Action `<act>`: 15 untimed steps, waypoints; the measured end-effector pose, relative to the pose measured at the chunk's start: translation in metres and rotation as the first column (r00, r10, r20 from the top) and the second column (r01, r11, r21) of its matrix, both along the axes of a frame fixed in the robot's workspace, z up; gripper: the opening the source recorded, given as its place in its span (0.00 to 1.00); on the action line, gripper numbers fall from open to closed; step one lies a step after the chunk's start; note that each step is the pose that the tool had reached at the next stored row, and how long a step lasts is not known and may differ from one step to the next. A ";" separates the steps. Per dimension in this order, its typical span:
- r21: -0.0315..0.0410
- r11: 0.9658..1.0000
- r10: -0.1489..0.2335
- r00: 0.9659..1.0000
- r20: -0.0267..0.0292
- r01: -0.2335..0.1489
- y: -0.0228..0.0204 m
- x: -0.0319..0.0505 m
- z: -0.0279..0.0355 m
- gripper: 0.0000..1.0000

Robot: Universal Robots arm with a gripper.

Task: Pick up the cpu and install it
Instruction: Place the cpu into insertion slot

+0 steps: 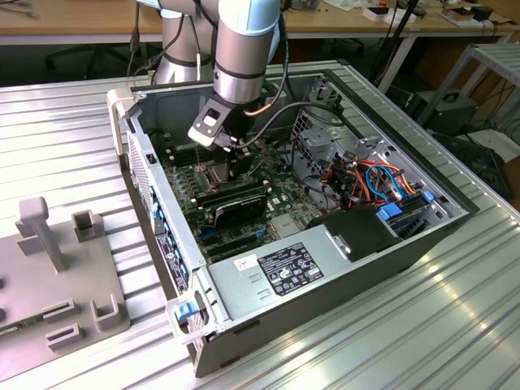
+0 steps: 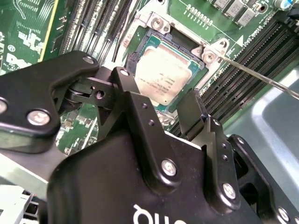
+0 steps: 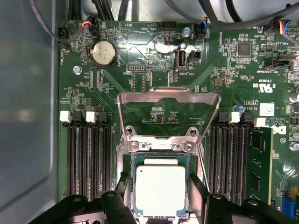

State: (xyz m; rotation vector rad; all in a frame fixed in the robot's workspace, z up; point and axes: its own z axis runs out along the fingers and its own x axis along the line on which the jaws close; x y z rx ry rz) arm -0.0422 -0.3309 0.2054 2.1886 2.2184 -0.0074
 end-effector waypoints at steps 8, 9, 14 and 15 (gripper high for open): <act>-0.004 1.000 0.000 1.000 0.000 0.000 0.0001 0.0000 0.0193 0.62; -0.005 1.000 0.000 1.000 0.000 0.000 0.0001 0.0000 0.0230 0.62; -0.008 1.000 0.000 1.000 0.000 0.000 0.0001 0.0000 0.0318 0.62; -0.009 1.000 0.000 1.000 0.000 0.000 0.0001 0.0000 0.0318 0.62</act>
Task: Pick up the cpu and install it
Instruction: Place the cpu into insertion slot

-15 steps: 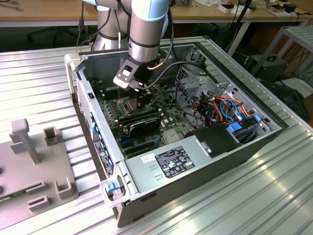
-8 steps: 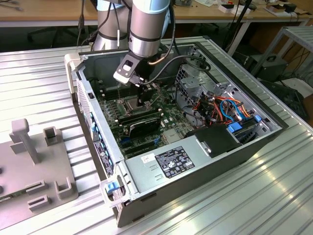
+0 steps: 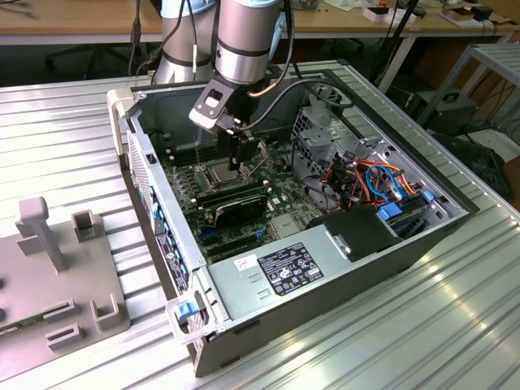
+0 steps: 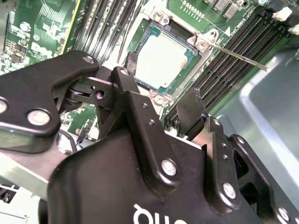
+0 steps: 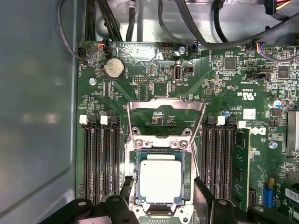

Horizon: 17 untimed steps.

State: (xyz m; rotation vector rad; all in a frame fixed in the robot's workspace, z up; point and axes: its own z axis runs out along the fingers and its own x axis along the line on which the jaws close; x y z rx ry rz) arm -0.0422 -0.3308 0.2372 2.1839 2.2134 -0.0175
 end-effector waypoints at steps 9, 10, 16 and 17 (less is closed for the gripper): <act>-0.003 1.000 0.000 1.000 0.000 0.000 0.0000 0.0000 0.0001 0.62; -0.003 1.000 0.000 1.000 0.000 0.000 0.0000 0.0000 0.0001 0.62; -0.004 1.000 0.000 1.000 0.000 0.000 0.0000 0.0000 0.0001 0.54; -0.005 1.000 0.000 1.000 0.000 0.000 0.0000 0.0000 0.0001 0.47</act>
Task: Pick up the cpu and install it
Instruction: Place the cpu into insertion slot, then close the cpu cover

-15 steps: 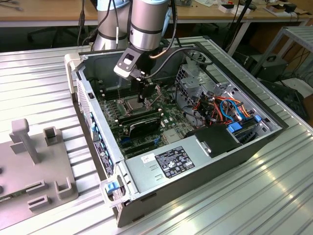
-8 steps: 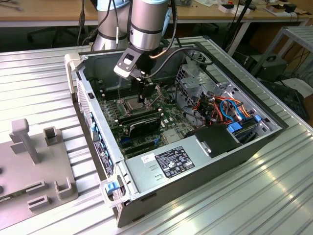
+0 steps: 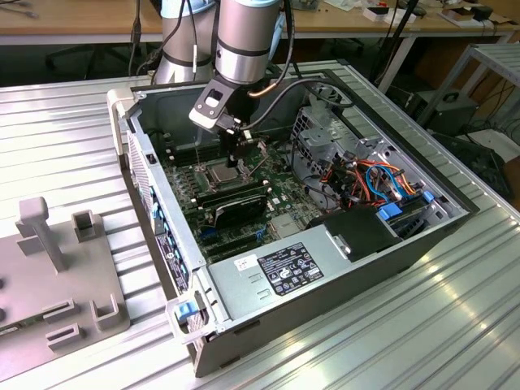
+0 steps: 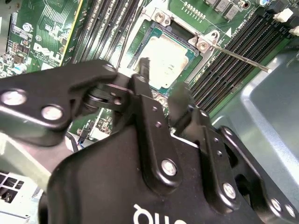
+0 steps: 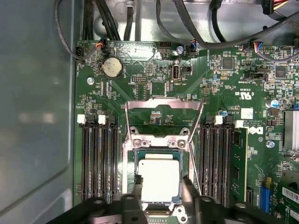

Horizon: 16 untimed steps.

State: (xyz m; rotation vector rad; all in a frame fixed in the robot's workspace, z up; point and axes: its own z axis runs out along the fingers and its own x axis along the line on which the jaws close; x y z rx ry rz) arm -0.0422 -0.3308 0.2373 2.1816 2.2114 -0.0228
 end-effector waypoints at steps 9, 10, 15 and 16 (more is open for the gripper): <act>-0.002 1.000 0.000 1.000 0.000 0.000 0.0000 0.0000 0.0000 0.11; -0.002 1.000 0.000 1.000 0.000 0.000 0.0000 0.0000 0.0000 0.11; -0.013 1.000 0.000 1.000 0.000 0.000 0.0000 0.0000 0.0000 0.11; -0.013 1.000 0.000 1.000 0.000 0.000 0.0000 0.0000 0.0000 0.11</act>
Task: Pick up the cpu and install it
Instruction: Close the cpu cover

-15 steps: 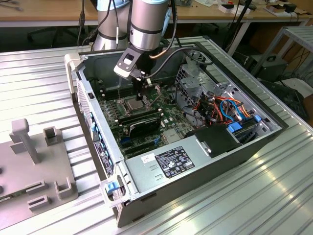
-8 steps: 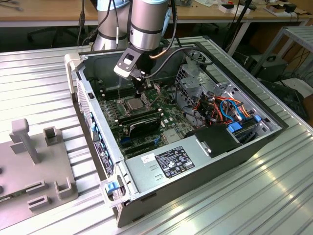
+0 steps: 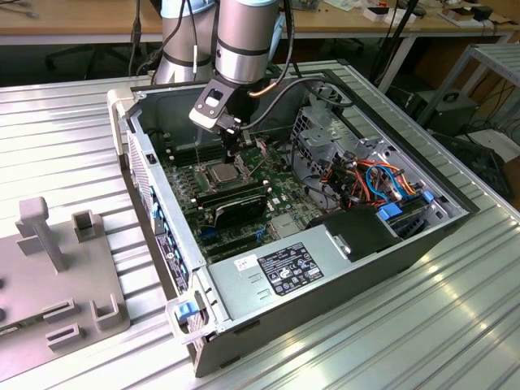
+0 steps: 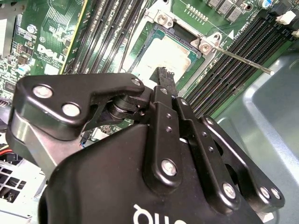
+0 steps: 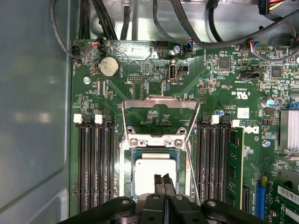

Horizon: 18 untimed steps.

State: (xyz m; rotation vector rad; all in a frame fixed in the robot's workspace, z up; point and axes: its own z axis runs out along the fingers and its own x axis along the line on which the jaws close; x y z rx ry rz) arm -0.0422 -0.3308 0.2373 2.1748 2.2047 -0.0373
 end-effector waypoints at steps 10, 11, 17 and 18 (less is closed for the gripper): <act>-0.001 1.000 0.000 1.000 0.000 0.000 0.0000 0.0000 0.0039 0.11; -0.001 1.000 0.000 1.000 0.000 0.000 0.0000 0.0000 0.0052 0.11; -0.001 1.000 0.000 1.000 0.000 0.000 0.0000 0.0000 0.0141 0.11; -0.001 1.000 0.000 1.000 0.000 0.000 0.0000 0.0000 0.0160 0.11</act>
